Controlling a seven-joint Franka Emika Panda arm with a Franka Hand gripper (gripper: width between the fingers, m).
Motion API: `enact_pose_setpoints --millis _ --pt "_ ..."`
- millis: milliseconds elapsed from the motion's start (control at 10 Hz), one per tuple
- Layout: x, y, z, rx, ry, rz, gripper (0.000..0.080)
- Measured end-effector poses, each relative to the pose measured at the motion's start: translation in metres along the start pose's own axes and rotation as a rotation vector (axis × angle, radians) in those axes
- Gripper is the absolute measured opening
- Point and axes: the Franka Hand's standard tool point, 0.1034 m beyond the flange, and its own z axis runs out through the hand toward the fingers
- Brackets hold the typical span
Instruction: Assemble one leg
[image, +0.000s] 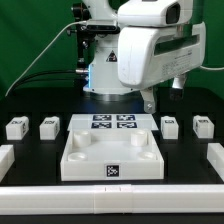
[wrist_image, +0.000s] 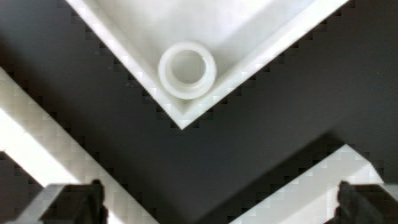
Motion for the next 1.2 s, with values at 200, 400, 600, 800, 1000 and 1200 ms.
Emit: enact_pose_setpoints --millis 200,400,600,800,1000,1200 --pt "0.0 0.0 0.0 0.0 0.0 0.0 0.065" --pt "0.0 0.0 0.0 0.0 0.0 0.0 0.065" --pt "0.0 0.0 0.0 0.0 0.0 0.0 0.065" --pt "0.0 0.0 0.0 0.0 0.0 0.0 0.065" --pt "-0.009 -0.003 0.007 -0.007 0.006 -0.024 0.065" --pt "-0.029 -0.017 0.02 -0.015 0.015 -0.086 0.065"
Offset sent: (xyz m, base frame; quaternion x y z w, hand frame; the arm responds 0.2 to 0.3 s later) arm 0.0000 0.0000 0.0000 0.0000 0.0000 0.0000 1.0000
